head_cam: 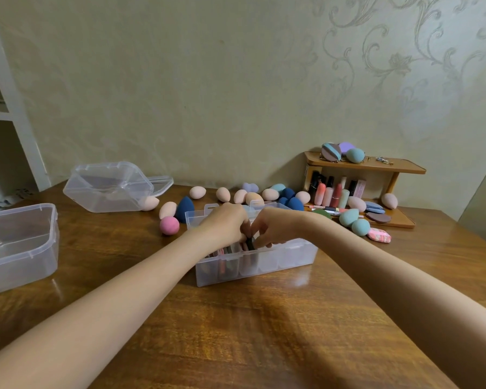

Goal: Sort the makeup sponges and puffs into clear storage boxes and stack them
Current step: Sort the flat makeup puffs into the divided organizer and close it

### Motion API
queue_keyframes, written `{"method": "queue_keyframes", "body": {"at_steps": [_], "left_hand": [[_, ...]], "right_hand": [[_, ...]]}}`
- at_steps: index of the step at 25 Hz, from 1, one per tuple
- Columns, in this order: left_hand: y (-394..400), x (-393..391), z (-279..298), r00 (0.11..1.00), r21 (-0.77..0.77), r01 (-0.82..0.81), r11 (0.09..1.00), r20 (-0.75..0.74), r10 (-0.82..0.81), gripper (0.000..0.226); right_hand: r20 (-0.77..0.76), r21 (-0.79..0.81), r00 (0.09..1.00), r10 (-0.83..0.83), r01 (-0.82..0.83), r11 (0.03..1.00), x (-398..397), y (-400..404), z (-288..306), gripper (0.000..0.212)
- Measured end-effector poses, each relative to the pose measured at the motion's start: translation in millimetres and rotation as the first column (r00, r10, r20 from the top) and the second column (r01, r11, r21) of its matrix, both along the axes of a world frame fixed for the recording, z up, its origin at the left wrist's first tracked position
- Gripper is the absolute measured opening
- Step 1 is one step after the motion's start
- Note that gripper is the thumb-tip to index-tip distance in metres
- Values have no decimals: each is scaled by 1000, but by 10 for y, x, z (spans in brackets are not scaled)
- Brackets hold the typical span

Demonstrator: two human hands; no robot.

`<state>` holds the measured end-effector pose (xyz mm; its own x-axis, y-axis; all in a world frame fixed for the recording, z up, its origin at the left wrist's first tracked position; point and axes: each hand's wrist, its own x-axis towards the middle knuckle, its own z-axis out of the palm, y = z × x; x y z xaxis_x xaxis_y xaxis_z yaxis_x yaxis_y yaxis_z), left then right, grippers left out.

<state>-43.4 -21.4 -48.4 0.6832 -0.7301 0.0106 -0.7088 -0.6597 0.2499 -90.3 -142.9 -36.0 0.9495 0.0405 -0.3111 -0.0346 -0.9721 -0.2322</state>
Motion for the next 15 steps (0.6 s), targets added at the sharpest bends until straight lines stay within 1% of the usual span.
{"method": "queue_keyframes", "body": {"at_steps": [2,3,4,6,7,8,9,10,11,12,13,15], "left_hand": [[-11,-8,-9,999,33,-20,999,31,19,13],[1,1,-1,999,25,-8,1000,36,8,11],[35,28,22,1000,-14,11,1000,28,-11,13],[152,104,118,999,-141,32,990,32,-28,17],[209,174,170,999,-187,28,982,43,-20,19],[258,247,210,999,-205,23,979,46,-14,20],[284,328,218,999,-197,17,980,34,-11,20],[287,404,197,1000,-175,12,985,8,-10,20],[273,458,159,1000,-157,10,988,-24,-14,20],[250,513,93,998,-148,12,989,-58,-21,20],[227,545,17,996,-149,21,989,-85,-34,19],[203,570,-126,993,-173,37,984,-108,-56,17]], "right_hand": [[-31,-51,999,-26,24,998,62,51,-40,32],[-53,-77,998,-26,22,997,80,77,-51,33],[-84,-83,996,-23,16,996,82,84,-33,35],[-132,-22,991,-22,19,1000,63,27,101,36],[-103,25,994,-40,43,999,104,-41,190,35],[-11,60,997,-83,83,995,180,-121,278,31],[123,86,982,-143,133,987,309,-197,345,26],[256,85,948,-188,172,981,469,-261,382,23],[357,56,912,-202,195,979,653,-301,373,23],[410,12,892,-191,204,979,843,-321,325,24],[423,-29,891,-163,193,981,1026,-326,247,25],[357,-98,928,-109,154,983,1334,-326,29,27]]}}
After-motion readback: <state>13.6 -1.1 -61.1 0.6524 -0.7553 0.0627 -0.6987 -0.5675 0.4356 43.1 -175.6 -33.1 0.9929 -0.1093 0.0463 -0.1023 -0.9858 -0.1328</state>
